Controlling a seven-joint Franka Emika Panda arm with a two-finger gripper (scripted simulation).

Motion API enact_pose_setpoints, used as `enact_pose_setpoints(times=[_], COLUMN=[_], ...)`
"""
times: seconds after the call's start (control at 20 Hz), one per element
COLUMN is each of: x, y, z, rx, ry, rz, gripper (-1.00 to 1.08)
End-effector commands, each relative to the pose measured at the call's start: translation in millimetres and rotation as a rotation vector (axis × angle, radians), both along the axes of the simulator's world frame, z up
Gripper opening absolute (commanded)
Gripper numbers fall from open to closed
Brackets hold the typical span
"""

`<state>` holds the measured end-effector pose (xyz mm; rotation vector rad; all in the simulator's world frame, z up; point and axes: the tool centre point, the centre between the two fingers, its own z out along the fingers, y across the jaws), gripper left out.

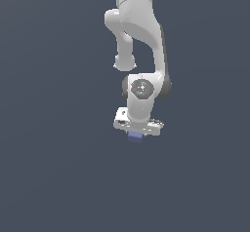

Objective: Pick up the object and move it to a goal position.

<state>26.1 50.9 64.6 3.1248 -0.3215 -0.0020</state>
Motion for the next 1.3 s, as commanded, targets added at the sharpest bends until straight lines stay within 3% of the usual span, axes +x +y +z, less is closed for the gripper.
enact_pose_setpoints(times=[0.0, 0.4, 1.25], x=[-4.2, -26.7, -84.5], y=[2.6, 14.5, 47.3], z=[13.6, 79.1, 259.9], rx=[0.0, 0.0, -0.001], ry=[-0.001, -0.001, -0.001], rz=[0.0, 0.0, 0.0], gripper=[-1.0, -1.0, -1.0])
